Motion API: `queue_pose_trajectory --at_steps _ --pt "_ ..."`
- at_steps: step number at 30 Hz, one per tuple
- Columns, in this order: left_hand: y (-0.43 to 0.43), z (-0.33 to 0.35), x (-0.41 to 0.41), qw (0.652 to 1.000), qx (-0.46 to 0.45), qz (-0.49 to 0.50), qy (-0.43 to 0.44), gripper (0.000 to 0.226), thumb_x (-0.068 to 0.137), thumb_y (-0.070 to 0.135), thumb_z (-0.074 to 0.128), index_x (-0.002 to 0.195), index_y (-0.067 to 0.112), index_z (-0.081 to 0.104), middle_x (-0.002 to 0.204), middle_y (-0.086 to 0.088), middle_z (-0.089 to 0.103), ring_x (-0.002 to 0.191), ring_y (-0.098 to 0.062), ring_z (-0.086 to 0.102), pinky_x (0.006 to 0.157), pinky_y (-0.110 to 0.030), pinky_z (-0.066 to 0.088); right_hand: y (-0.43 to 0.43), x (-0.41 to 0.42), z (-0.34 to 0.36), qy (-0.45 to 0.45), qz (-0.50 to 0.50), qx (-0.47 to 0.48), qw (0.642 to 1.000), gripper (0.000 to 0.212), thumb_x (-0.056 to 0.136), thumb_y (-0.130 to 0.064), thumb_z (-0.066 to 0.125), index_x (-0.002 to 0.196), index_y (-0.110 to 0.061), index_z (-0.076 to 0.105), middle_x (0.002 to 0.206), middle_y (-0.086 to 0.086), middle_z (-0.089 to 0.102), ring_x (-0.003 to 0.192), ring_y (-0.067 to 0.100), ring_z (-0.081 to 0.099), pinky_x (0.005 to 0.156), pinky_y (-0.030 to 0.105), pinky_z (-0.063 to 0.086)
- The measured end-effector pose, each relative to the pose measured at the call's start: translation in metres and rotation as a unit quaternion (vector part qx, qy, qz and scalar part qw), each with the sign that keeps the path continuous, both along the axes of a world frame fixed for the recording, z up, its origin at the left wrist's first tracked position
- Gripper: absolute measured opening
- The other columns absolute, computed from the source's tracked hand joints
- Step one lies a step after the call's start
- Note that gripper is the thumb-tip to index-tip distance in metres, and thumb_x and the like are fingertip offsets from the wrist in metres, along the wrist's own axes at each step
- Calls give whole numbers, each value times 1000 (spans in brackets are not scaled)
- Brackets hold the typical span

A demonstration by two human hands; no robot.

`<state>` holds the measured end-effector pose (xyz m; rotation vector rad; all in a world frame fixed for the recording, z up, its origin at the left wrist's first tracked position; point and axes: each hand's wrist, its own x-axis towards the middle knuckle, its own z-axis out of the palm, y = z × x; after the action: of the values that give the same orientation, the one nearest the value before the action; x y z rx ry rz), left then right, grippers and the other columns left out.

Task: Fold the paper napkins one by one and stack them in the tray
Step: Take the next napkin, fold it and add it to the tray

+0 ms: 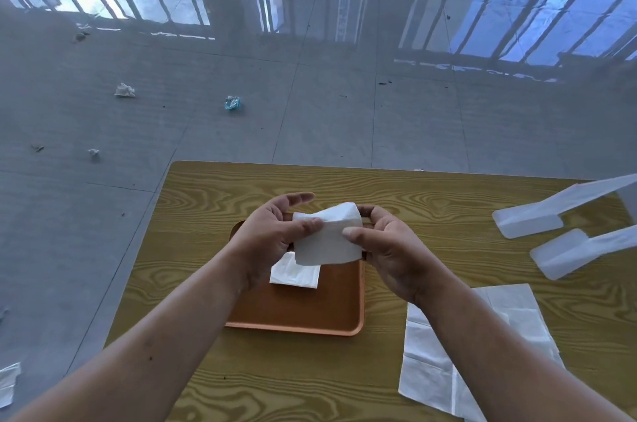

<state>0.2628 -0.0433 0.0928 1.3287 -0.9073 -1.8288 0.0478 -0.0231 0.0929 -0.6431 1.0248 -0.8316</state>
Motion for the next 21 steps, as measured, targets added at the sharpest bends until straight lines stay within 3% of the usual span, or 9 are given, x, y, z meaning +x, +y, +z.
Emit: queue_pose_trajectory --at_steps 5,7,10,13,16,17,18,20,21 --pt "-4 1 -2 999 -29 -26 -15 62 75 10 87 131 23 63 98 -14 77 90 -20 74 74 -29 59 -6 -3 -1 58 -33 -32 997 89 87 -1 75 155 -32 28 102 22 74 95 26 72 82 32 57" --pt "-5 0 -2 997 -46 -35 -41 56 81 -3 83 129 20 64 90 -9 79 84 -16 76 70 -24 59 -6 -4 -1 70 -23 -55 996 78 92 6 68 150 -32 34 95 18 76 92 24 73 80 29 59" --pt "-4 0 -2 987 -81 -41 -132 36 83 -3 82 112 16 73 87 -4 78 80 -15 73 63 -19 55 -9 -3 3 138 8 -94 986 46 94 10 65 132 -15 61 91 18 77 85 21 72 77 26 60" --pt "-3 -1 -1 946 -152 -69 -278 14 84 16 85 91 26 79 89 6 77 83 -14 71 70 -28 58 -10 -3 6 313 45 -170 933 20 94 -4 69 102 -21 75 95 12 77 85 25 70 77 36 59" --pt "-3 2 0 877 -242 -98 -403 9 83 33 85 81 35 77 100 16 66 99 -2 59 82 -21 46 -12 -3 7 456 73 -243 853 15 88 -23 71 84 -37 72 103 -11 65 104 10 54 86 17 40" --pt "-4 2 0 873 -251 -99 -406 9 83 32 85 80 35 76 105 19 64 104 1 56 83 -16 43 -15 -3 8 452 72 -238 857 10 86 -27 72 82 -36 72 106 -13 64 108 9 52 88 15 37" --pt "-5 3 0 894 -238 -89 -369 8 85 29 84 82 31 77 108 19 65 104 1 57 82 -13 44 -17 -4 9 405 61 -212 887 3 83 -29 73 82 -32 73 105 -9 67 106 10 57 87 15 40" --pt "-6 7 0 971 -143 -49 -183 7 87 17 82 87 13 76 101 10 73 90 -7 67 69 -16 53 -20 -7 10 235 44 -133 962 12 79 -27 75 87 -19 73 96 7 74 89 14 67 77 23 50" --pt "-6 9 0 991 -94 -29 -85 11 86 15 80 88 8 73 91 3 74 81 -12 67 63 -20 54 -20 -8 9 158 45 -102 981 19 79 -24 76 94 -12 73 92 13 73 84 16 68 74 26 54"
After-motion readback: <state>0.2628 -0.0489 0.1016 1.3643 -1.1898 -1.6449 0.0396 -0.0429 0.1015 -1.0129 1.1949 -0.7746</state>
